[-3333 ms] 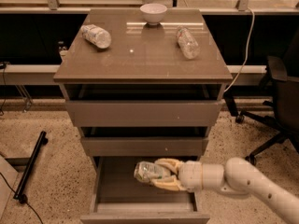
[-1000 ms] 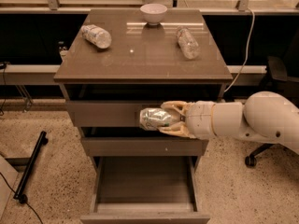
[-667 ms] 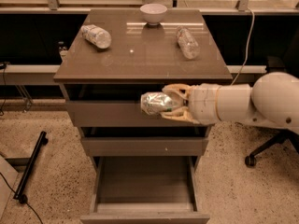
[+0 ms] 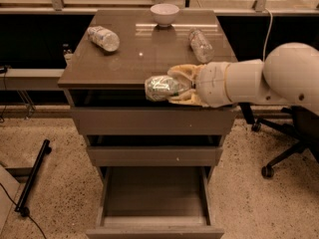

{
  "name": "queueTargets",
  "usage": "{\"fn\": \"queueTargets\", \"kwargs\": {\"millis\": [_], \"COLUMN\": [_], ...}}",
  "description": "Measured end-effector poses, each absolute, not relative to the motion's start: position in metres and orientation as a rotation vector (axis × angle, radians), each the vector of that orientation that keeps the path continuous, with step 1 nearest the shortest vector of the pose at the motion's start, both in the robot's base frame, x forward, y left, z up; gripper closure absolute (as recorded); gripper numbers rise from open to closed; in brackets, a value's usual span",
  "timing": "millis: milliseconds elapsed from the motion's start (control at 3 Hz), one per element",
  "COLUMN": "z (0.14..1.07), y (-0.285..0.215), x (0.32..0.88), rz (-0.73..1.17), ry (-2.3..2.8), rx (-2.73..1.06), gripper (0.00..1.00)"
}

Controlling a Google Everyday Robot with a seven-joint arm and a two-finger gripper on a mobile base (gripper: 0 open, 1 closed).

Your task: Pick 7up can from bottom drawer and place on counter

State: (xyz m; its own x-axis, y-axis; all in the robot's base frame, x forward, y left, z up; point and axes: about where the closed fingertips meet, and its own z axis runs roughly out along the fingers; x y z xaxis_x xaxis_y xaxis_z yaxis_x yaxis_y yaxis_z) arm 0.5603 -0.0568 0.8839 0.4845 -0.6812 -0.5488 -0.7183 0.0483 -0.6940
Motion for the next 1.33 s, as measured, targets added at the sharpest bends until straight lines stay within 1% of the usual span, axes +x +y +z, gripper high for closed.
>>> {"fn": "queueTargets", "kwargs": {"millis": [333,1333], "z": [0.895,0.896], "y": [-0.047,-0.021], "x": [0.591,0.657], "rz": [0.039,0.093], "ry": [1.215,1.263], "rx": [-1.679,-1.657], "gripper": [1.00,1.00]}}
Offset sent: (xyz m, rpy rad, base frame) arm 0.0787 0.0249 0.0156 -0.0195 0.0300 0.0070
